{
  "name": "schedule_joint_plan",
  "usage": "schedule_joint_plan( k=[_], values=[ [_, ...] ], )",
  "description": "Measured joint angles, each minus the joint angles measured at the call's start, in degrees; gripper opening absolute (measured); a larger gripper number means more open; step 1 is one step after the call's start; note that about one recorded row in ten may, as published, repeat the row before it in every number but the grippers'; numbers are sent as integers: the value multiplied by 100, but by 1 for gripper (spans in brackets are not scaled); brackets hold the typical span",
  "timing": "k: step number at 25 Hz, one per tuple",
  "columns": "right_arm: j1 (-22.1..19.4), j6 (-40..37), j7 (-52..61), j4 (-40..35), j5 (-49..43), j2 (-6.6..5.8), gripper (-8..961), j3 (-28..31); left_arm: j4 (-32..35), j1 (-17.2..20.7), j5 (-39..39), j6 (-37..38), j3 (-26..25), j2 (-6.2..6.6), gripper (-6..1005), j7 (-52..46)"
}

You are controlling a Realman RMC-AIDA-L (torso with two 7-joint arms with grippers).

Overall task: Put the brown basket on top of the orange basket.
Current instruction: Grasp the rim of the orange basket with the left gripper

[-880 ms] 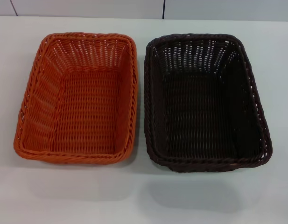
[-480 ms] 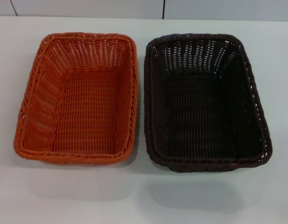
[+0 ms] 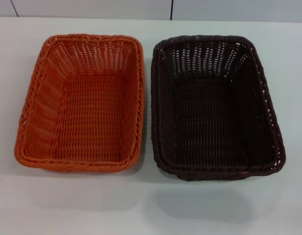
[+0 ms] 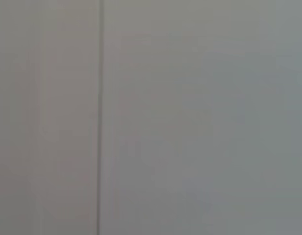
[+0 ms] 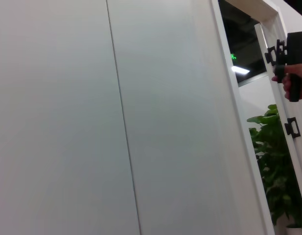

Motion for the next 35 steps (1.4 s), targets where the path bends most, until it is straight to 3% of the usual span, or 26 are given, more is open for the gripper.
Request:
schedule_joint_plan(
  k=[4, 8, 12, 13, 20, 22, 25, 26, 27, 28, 31, 35],
  values=[
    [-13, 135, 0, -87, 0, -4, 829, 24, 101, -111, -1, -211, 140, 13, 798, 100],
    [-14, 202, 0, -107, 0, -5, 829, -1, 1028, -88, 0, -1400, 265, 27, 799, 460],
    [-6, 206, 0, -103, 1, -4, 829, -12, 3054, 170, 257, -3893, 302, 137, 799, 610],
    [-7, 206, 0, -100, 1, -3, 829, -15, 3813, 231, 479, -4913, 351, 205, 799, 586],
    [-61, 205, 1, -102, 2, 9, 830, -23, 6464, 386, 656, -8012, 701, 341, 799, 627],
    [-69, 190, 0, -99, 2, 12, 830, -27, 6854, 324, 619, -8812, 756, 384, 799, 771],
    [-71, 163, 0, -97, 2, 15, 830, -31, 6854, 324, 619, -8812, 756, 384, 798, 771],
    [-71, 160, 0, -97, 2, 15, 830, -33, 7043, 240, 551, -9303, 748, 397, 798, 946],
    [-71, 156, 1, -95, 2, 15, 830, -35, 7392, -33, -144, -10659, 336, 295, 798, 1961],
    [-69, 149, 0, -95, 2, 15, 830, -39, 7505, -120, -531, -11162, 46, 208, 798, 2458],
    [-27, 141, 0, -99, -41, 15, 830, -52, 7695, -353, -1082, -12232, -632, 28, 799, 3058],
    [-19, 187, 1, -116, -59, 8, 830, -56, 7734, -345, -1105, -12602, -670, 9, 798, 2993]
  ],
)
